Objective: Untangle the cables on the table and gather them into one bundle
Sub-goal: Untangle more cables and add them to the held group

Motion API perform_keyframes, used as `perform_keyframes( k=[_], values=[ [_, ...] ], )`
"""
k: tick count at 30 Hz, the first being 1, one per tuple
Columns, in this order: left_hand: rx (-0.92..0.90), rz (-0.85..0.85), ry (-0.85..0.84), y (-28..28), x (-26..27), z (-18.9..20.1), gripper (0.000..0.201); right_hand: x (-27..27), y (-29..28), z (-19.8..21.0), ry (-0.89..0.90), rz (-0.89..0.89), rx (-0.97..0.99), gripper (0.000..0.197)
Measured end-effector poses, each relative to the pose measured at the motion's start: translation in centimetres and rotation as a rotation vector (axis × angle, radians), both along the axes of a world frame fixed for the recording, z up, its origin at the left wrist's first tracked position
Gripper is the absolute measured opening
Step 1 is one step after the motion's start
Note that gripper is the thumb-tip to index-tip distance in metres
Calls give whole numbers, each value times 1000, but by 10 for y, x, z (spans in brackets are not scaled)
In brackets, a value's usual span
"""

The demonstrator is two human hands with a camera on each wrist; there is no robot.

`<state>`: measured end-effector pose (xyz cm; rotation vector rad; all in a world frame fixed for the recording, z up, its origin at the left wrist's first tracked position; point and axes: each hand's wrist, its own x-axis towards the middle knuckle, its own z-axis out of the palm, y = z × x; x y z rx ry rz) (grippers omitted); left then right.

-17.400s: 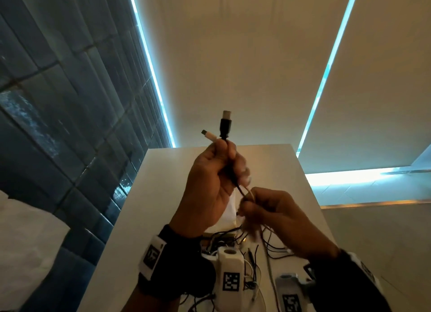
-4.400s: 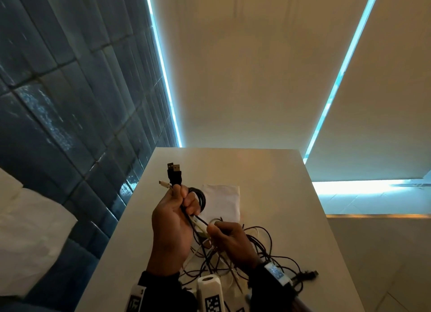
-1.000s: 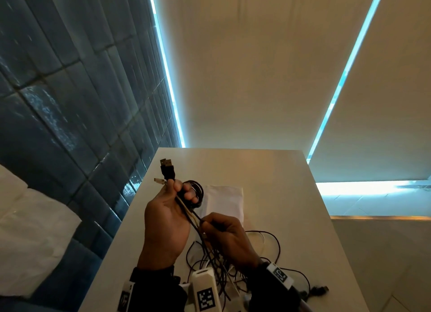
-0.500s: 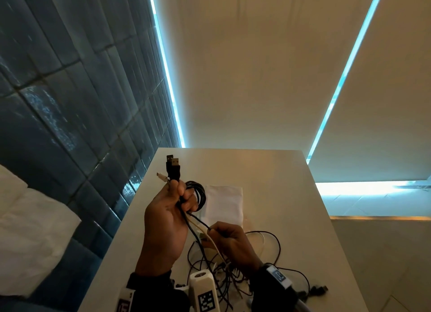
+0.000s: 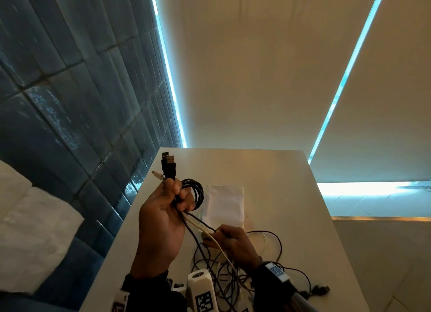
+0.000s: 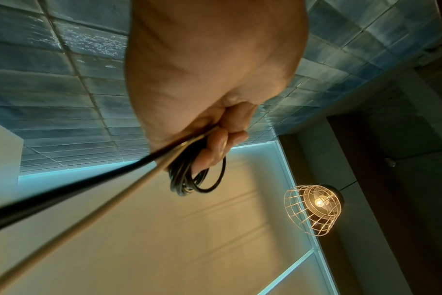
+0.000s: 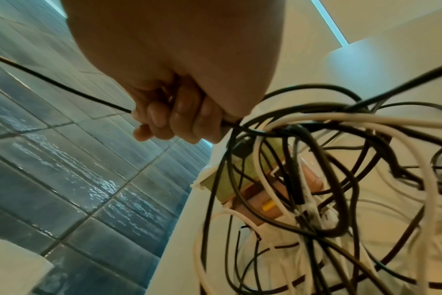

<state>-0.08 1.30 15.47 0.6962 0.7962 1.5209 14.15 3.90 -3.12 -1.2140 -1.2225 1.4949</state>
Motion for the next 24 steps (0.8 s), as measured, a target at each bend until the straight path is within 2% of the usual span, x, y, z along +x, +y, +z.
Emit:
perform_keyframes(
  k=[4,8,11,15,20,24],
  values=[
    [-16,8,15,0,-1,0,42,1,2,-12,36,7,-36,22],
    [-66,39,152,3,-4,-1,34,6,0,29,42,-30,-59,24],
    [-107,68,286,7,-6,-3,34,15,5,53,69,-122,-29,21],
    [-172,89,358,13,1,-9,34,13,9,82,217,-186,55,20],
    [-239,94,340,16,12,-13,31,1,0,111,258,-37,267,19],
    [-216,6,148,12,19,-10,33,-7,-7,114,266,108,298,18]
  ],
)
